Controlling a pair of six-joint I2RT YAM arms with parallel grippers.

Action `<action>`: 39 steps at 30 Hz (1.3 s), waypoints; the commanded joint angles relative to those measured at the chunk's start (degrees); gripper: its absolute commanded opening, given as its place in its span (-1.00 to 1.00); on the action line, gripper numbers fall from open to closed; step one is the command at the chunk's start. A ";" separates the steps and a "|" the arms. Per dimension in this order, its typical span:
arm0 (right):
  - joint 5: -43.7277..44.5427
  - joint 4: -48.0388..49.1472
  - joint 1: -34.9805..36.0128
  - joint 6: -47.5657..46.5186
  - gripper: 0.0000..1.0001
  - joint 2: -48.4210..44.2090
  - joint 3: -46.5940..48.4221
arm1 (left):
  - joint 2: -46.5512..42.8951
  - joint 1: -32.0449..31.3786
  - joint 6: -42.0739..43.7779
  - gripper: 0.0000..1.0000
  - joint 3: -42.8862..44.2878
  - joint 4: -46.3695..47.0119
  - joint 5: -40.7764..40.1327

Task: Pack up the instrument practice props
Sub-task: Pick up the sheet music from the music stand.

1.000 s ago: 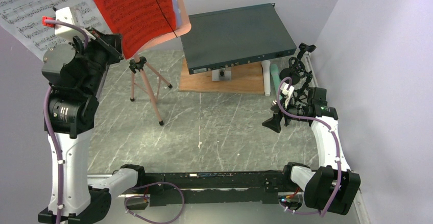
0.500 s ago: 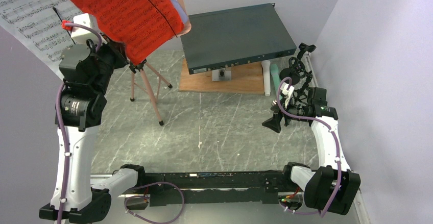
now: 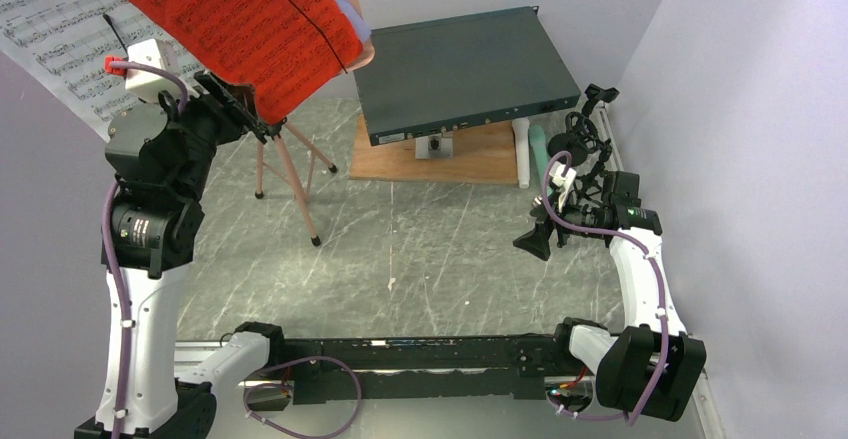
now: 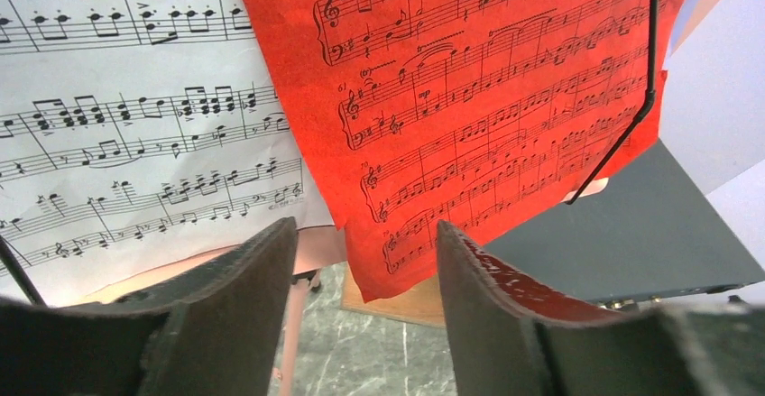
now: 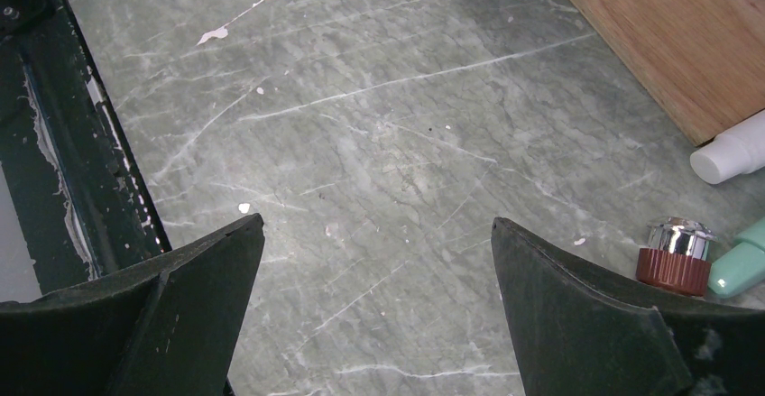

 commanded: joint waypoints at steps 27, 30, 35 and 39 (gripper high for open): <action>-0.27 0.28 0.32 -1.30 0.99 -0.75 0.65 | 3.42 0.78 -11.78 -0.52 1.80 -1.09 3.72; -0.35 0.36 0.32 -1.23 0.99 -0.66 0.65 | 1.91 0.78 -11.71 -0.58 2.47 -1.73 3.04; -0.44 0.46 0.32 -1.12 0.99 -0.45 0.57 | 0.66 0.78 -9.97 -0.94 3.26 -2.48 2.75; -0.28 0.61 0.31 -1.04 0.99 -0.46 0.48 | 0.17 0.78 -8.89 -1.00 3.70 -2.42 2.50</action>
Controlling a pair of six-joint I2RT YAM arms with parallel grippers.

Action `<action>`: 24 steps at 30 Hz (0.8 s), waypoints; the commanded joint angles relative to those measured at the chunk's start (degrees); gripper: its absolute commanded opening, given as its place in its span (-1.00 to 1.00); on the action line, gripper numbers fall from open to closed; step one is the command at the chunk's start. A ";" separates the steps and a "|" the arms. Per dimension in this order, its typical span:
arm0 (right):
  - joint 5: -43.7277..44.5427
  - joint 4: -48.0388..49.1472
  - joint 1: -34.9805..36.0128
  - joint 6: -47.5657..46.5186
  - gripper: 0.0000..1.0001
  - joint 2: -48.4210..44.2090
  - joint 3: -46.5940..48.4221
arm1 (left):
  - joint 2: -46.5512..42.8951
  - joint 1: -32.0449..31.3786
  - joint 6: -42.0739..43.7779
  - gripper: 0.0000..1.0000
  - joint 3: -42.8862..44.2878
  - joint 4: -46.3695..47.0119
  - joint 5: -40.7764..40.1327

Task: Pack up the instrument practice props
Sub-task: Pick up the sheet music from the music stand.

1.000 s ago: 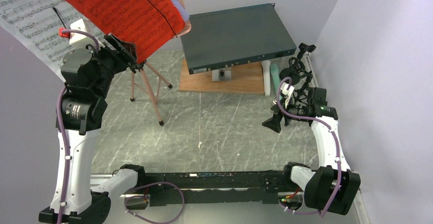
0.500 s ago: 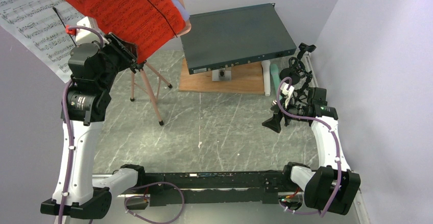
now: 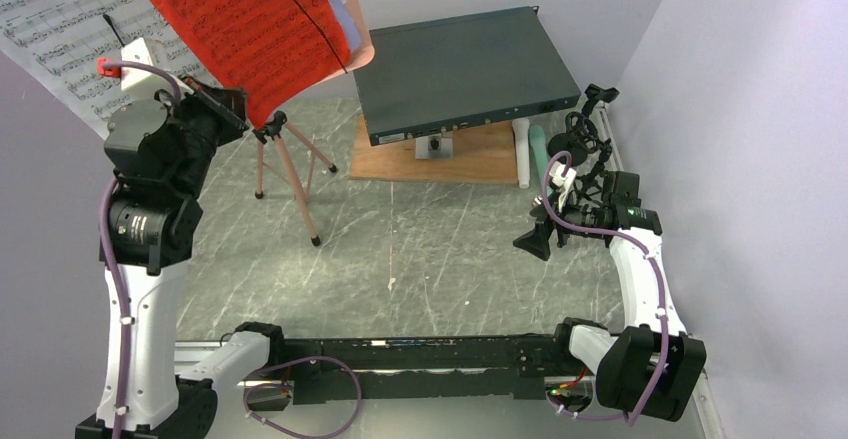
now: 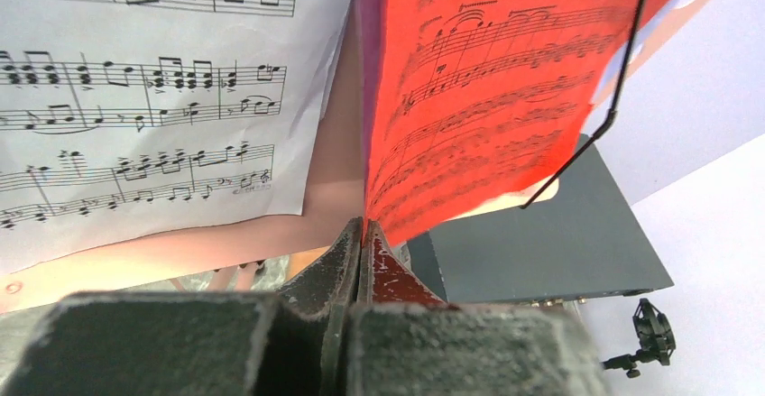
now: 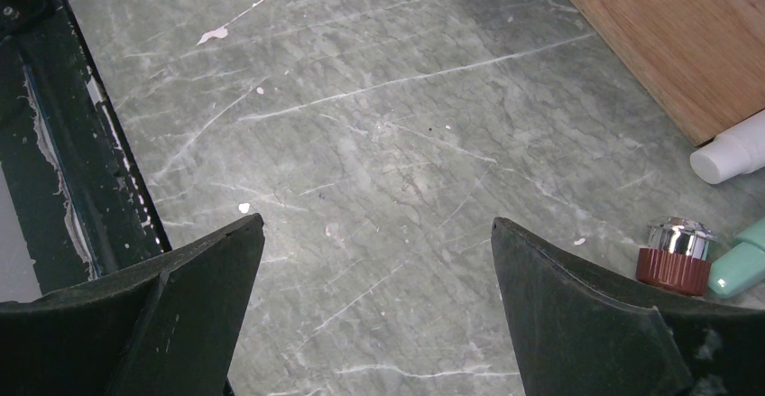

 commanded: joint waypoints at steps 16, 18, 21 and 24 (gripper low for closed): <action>-0.33 0.55 0.32 -1.07 0.99 -0.50 0.43 | -2.52 0.28 4.71 -1.00 -2.22 -0.79 -2.79; -0.21 0.55 0.32 -1.10 0.99 -0.58 0.44 | -2.24 0.28 4.68 -1.00 -2.11 -0.56 -2.49; -0.11 0.55 0.32 -1.10 0.99 -0.56 0.40 | -2.53 0.28 4.77 -1.00 -1.87 -0.96 -2.69; -0.19 0.55 0.32 -1.10 0.99 -0.60 0.47 | -3.70 0.28 5.13 -1.00 -2.06 -2.07 -3.70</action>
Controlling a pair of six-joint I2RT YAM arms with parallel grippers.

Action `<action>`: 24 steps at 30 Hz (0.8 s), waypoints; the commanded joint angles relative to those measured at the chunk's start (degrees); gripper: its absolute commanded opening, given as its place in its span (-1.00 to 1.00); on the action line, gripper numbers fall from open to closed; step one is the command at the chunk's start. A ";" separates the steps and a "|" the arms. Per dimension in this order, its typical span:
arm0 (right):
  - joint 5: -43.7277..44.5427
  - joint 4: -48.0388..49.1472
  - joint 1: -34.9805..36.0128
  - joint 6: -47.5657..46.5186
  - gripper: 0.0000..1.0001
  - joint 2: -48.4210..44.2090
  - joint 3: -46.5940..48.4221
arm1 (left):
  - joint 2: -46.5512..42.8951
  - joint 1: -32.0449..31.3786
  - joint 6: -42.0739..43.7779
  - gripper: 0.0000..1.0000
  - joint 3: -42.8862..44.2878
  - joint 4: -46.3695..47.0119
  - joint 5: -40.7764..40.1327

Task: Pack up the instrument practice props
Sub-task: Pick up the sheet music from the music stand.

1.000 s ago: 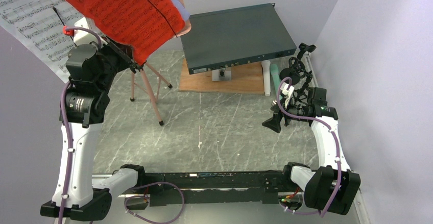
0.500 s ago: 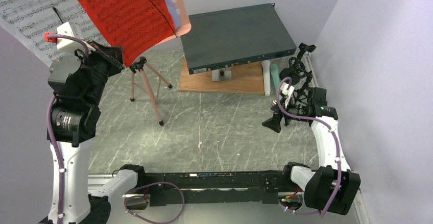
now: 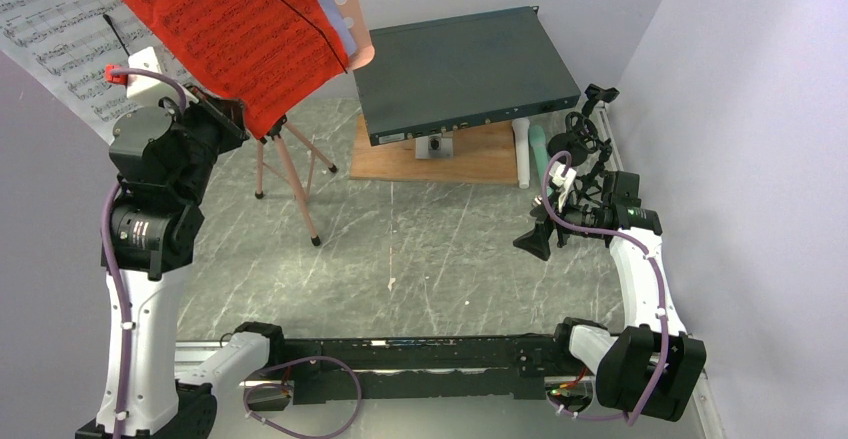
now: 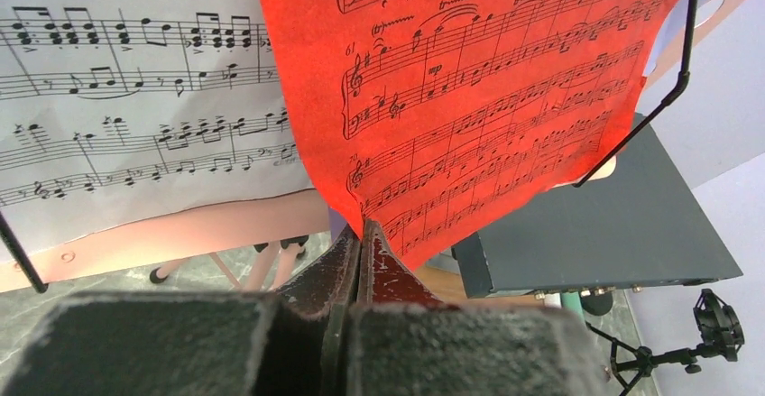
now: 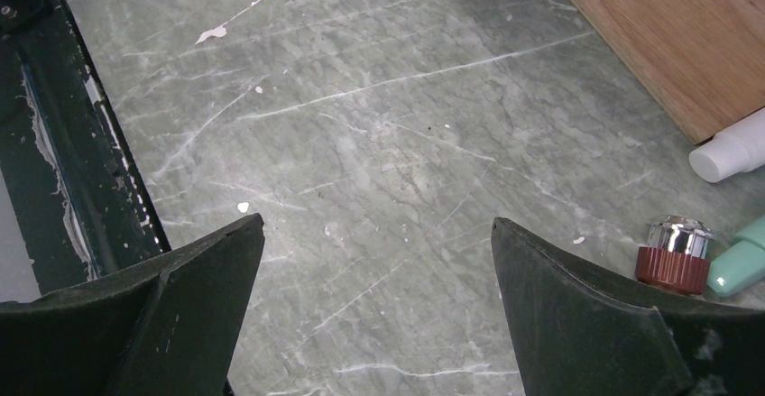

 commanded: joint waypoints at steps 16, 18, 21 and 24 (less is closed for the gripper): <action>-0.57 0.71 0.32 -0.93 0.99 -0.41 0.22 | -11.80 0.28 9.07 -1.00 -4.91 -1.16 -9.19; -0.57 0.79 0.32 -0.88 0.99 -0.36 0.24 | -14.34 0.23 10.06 -1.00 -5.71 -0.86 -9.98; -0.64 0.81 0.32 -0.84 0.99 -0.19 0.22 | -18.57 0.26 10.53 -1.00 -7.33 -1.16 -11.82; -0.78 0.81 0.32 -0.92 0.99 -0.06 0.22 | -21.61 0.27 10.93 -1.00 -8.21 -2.00 -12.04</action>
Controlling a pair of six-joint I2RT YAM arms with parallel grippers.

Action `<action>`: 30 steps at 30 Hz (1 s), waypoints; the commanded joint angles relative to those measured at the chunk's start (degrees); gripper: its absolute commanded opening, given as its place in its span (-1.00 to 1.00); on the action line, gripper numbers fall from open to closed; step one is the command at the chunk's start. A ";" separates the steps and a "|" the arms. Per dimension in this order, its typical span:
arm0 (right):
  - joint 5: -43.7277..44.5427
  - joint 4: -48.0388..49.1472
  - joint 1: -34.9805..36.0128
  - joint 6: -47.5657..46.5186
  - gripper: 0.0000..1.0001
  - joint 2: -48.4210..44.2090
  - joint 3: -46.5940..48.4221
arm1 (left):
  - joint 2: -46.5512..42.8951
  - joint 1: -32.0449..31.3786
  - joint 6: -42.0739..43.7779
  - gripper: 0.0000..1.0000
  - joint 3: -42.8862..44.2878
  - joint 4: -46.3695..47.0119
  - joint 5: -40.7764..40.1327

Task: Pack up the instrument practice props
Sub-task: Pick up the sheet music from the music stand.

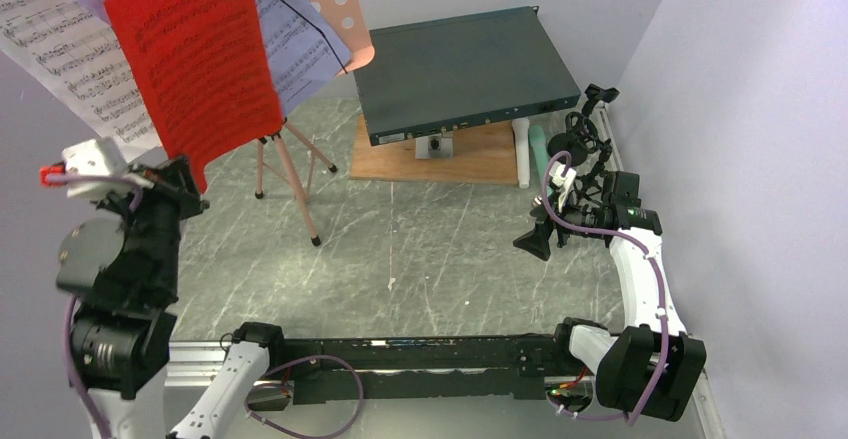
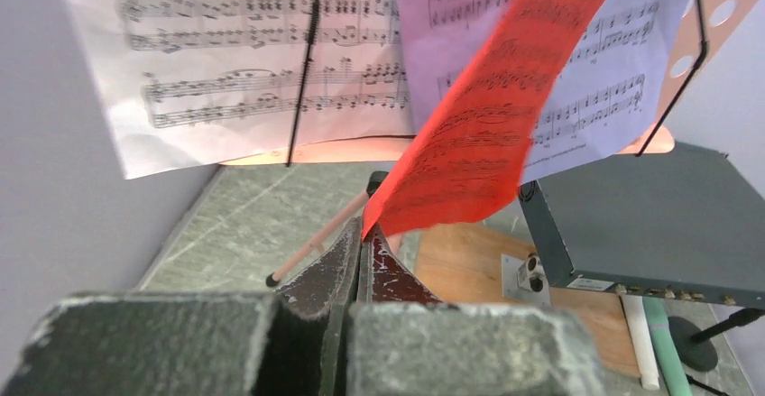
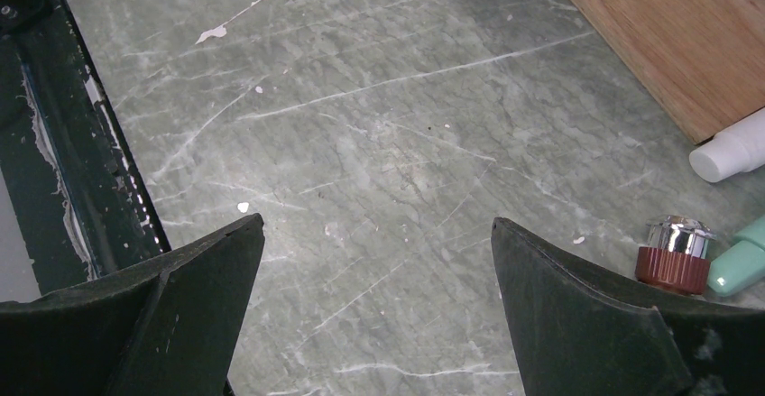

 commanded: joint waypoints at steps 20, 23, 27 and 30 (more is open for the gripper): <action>-4.78 -4.96 0.32 -8.10 1.00 0.41 0.71 | -2.59 -0.80 2.94 -1.00 0.20 3.84 47.22; -6.92 -7.96 0.32 -12.45 1.00 -0.02 1.00 | 0.58 -0.81 0.56 -1.00 -0.84 5.10 57.06; -11.79 -12.66 0.32 -18.51 1.00 -0.97 1.81 | 4.12 -0.82 -7.76 -1.00 -6.39 10.66 66.83; -16.64 -19.15 0.32 -25.11 1.00 -0.86 3.77 | 4.81 -0.78 -16.48 -1.00 -14.59 19.80 69.95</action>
